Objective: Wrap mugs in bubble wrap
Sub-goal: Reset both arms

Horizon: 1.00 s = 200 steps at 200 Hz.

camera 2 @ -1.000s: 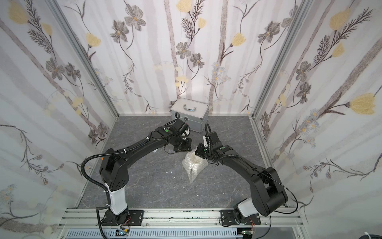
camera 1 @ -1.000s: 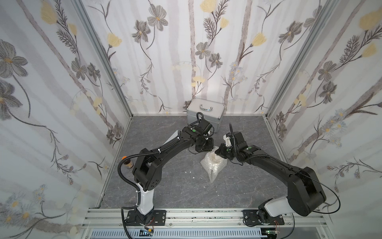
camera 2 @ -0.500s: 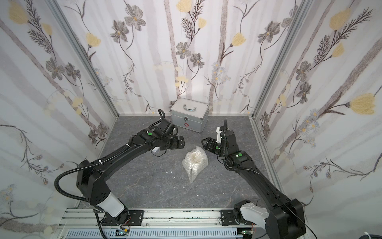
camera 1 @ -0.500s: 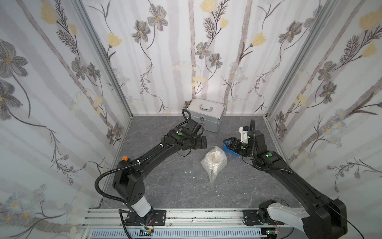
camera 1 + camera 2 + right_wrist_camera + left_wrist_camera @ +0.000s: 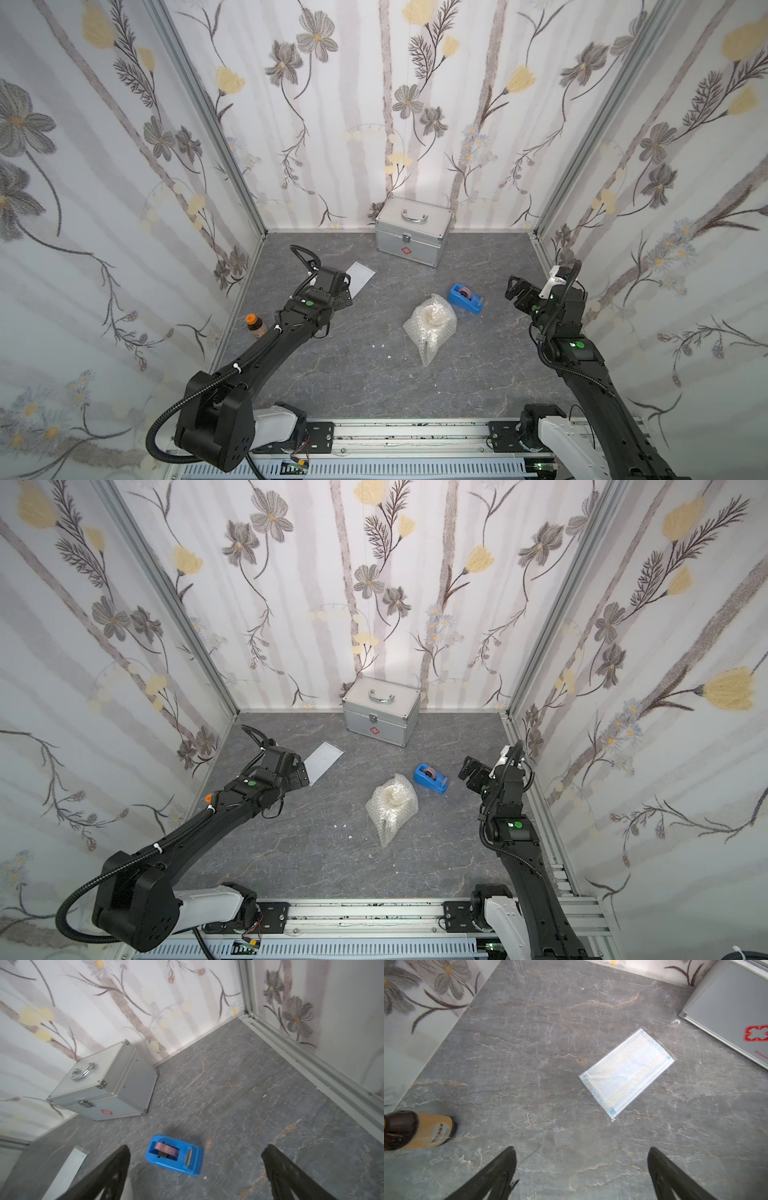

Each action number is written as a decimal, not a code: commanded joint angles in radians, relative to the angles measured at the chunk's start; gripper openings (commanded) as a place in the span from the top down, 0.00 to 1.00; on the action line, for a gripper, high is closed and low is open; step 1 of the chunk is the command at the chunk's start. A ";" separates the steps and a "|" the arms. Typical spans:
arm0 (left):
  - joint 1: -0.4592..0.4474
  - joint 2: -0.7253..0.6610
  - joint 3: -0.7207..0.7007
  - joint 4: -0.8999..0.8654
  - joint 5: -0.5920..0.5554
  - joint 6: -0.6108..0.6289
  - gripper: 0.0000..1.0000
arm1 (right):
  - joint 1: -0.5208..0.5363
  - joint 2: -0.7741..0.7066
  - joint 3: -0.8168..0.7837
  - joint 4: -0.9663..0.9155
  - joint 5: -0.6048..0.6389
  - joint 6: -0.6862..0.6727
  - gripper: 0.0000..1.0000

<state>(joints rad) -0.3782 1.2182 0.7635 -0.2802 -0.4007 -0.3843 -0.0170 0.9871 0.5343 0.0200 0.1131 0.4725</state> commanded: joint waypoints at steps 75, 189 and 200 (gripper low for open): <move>0.148 0.023 -0.303 0.716 -0.011 0.343 0.00 | -0.057 0.118 -0.323 0.719 0.231 -0.106 0.00; 0.324 0.349 -0.406 1.239 0.270 0.404 0.00 | -0.029 0.531 -0.450 1.511 -0.015 -0.369 0.00; 0.322 0.341 -0.404 1.238 0.275 0.404 0.00 | -0.029 0.500 -0.408 1.375 -0.008 -0.366 0.00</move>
<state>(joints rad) -0.0635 1.5444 0.3710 0.8417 -0.2302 0.0257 -0.0486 1.4925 0.0860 1.3125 0.1627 0.1654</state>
